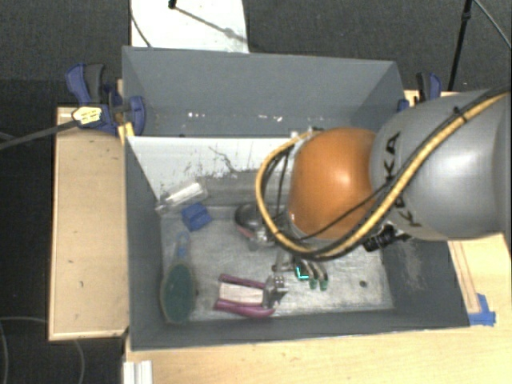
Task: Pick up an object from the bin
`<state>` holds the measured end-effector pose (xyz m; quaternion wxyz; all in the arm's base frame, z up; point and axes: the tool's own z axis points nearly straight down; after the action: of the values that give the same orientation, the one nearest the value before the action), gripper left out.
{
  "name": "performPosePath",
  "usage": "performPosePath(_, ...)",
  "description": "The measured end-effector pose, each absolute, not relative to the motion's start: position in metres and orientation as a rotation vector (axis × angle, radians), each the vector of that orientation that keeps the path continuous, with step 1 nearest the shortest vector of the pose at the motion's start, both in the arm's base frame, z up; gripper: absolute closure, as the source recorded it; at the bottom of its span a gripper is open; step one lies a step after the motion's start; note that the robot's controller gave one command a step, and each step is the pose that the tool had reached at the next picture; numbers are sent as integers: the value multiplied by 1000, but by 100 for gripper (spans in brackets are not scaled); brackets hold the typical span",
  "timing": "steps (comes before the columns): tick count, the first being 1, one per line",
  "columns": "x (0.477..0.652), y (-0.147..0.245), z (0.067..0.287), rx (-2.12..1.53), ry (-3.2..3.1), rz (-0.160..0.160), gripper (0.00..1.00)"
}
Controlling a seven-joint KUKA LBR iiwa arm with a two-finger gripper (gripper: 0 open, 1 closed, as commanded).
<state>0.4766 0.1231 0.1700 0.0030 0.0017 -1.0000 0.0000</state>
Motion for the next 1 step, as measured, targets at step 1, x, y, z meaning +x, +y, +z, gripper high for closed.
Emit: performPosePath(1,489,145,92,681,-3073,-2,0)
